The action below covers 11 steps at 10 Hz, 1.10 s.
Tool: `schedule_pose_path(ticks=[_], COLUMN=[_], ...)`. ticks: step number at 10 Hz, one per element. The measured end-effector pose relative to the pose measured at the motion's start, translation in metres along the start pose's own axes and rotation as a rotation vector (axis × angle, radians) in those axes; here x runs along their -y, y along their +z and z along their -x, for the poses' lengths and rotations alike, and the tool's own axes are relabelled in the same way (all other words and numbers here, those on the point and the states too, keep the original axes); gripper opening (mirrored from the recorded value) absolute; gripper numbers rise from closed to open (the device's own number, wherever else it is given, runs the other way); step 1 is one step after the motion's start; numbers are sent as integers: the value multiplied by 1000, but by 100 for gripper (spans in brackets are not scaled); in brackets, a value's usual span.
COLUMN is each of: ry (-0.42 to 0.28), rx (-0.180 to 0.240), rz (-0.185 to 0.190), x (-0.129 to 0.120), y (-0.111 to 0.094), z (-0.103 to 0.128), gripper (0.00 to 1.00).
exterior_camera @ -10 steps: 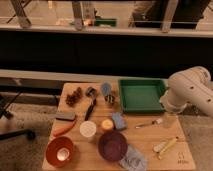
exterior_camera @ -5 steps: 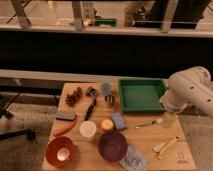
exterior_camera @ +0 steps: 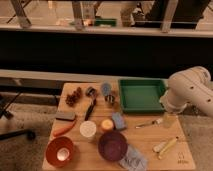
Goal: Place sponge in paper cup
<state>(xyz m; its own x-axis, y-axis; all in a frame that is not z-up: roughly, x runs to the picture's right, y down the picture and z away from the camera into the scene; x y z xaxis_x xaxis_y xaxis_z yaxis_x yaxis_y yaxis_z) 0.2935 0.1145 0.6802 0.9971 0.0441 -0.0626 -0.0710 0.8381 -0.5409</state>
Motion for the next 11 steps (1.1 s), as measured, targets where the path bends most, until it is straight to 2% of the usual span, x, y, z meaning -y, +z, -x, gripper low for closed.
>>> schedule_pose_path(ticks=[8,10,11], ry=[0,-20,-53], rx=[2,8,22], rz=[-1,-16,-22], x=[0,9,17], y=[1,6,11], z=[0,3,12], gripper=[80,80,80])
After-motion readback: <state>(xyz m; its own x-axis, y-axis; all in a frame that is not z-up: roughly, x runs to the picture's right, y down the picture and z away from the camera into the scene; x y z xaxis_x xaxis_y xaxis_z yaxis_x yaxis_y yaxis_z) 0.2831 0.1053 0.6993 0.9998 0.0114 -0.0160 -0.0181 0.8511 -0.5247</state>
